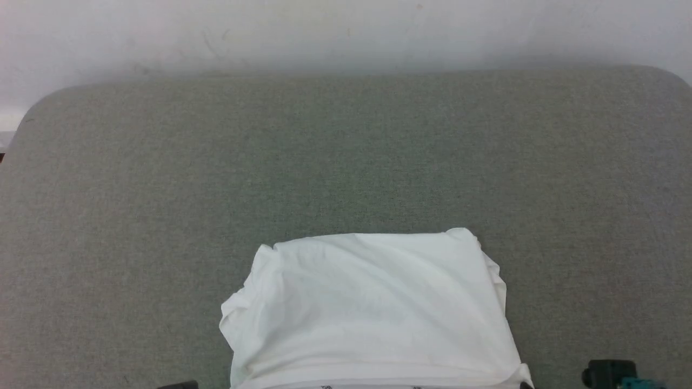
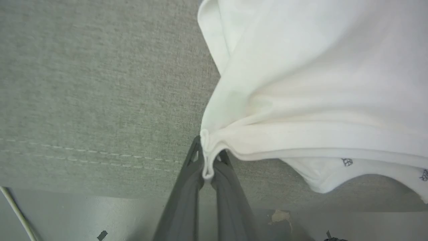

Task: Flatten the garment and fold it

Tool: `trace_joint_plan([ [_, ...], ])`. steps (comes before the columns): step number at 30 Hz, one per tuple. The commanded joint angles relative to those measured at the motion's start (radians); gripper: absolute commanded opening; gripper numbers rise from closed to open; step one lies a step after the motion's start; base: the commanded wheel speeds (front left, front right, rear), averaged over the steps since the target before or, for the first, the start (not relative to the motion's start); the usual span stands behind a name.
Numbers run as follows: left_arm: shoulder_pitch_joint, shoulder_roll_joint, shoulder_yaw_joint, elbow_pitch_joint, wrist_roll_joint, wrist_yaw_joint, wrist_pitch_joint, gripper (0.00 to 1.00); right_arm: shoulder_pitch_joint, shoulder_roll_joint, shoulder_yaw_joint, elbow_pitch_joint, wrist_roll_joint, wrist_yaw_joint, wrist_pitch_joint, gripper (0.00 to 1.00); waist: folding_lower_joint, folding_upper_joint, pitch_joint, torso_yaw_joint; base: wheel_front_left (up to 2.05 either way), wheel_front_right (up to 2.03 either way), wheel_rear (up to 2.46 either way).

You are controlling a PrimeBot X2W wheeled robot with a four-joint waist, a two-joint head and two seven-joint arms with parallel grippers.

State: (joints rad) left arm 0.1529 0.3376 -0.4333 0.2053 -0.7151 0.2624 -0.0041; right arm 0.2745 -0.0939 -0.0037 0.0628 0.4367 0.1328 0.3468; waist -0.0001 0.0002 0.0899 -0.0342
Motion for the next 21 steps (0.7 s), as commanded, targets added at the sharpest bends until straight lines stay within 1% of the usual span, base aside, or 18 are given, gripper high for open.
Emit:
trace_joint_plan([
  [1, -0.011, -0.009, -0.005, 0.015, -0.008, -0.011, -0.011, 0.00, 0.003, 0.003, 0.002, 0.015, -0.013, -0.002, -0.008, 0.00, 0.0001, -0.0002, -0.002, -0.002, 0.00, 0.00, 0.00],
  [2, -0.016, -0.019, -0.011, 0.028, -0.011, -0.020, -0.014, 0.00, 0.001, 0.007, 0.005, 0.030, -0.013, -0.002, -0.012, 0.03, 0.0001, -0.0002, -0.004, -0.002, 0.00, 0.00, 0.00],
  [3, -0.021, -0.027, -0.014, 0.039, -0.014, -0.028, -0.019, 0.33, -0.004, 0.010, 0.009, 0.040, -0.015, -0.002, -0.021, 0.41, 0.0001, -0.0002, -0.005, -0.002, 0.00, 0.00, 0.00],
  [4, -0.028, -0.033, -0.016, 0.047, -0.013, -0.035, -0.030, 0.88, -0.009, 0.013, 0.014, 0.046, -0.018, -0.002, -0.032, 1.00, 0.0001, -0.0002, -0.007, -0.002, 0.00, 0.00, 0.00],
  [5, -0.034, -0.040, -0.016, 0.053, -0.013, -0.041, -0.043, 1.00, -0.013, 0.015, 0.022, 0.046, -0.018, -0.002, -0.044, 1.00, 0.0001, -0.0002, -0.010, -0.001, 0.00, 0.00, 0.00],
  [9, -0.058, -0.050, -0.006, 0.054, -0.007, -0.061, -0.104, 1.00, -0.020, 0.016, 0.035, 0.017, -0.029, -0.002, -0.122, 1.00, 0.0001, -0.0002, -0.022, 0.005, 0.00, 0.00, 0.00],
  [15, -0.073, -0.041, 0.029, -0.001, 0.017, -0.054, -0.196, 1.00, -0.004, 0.017, 0.023, -0.089, -0.056, -0.002, -0.244, 1.00, 0.0001, -0.0002, -0.051, 0.009, 0.00, 0.00, 0.00],
  [18, -0.075, -0.037, 0.053, -0.047, 0.038, -0.039, -0.227, 1.00, 0.000, 0.022, -0.002, -0.134, -0.064, -0.002, -0.266, 1.00, 0.0001, -0.0002, -0.062, 0.005, 0.00, 0.00, 0.00],
  [21, -0.080, -0.038, 0.092, -0.105, 0.077, -0.024, -0.250, 1.00, -0.007, 0.026, -0.036, -0.157, -0.075, -0.002, -0.242, 1.00, 0.0001, -0.0002, -0.070, 0.004, 0.00, 0.00, 0.00],
])
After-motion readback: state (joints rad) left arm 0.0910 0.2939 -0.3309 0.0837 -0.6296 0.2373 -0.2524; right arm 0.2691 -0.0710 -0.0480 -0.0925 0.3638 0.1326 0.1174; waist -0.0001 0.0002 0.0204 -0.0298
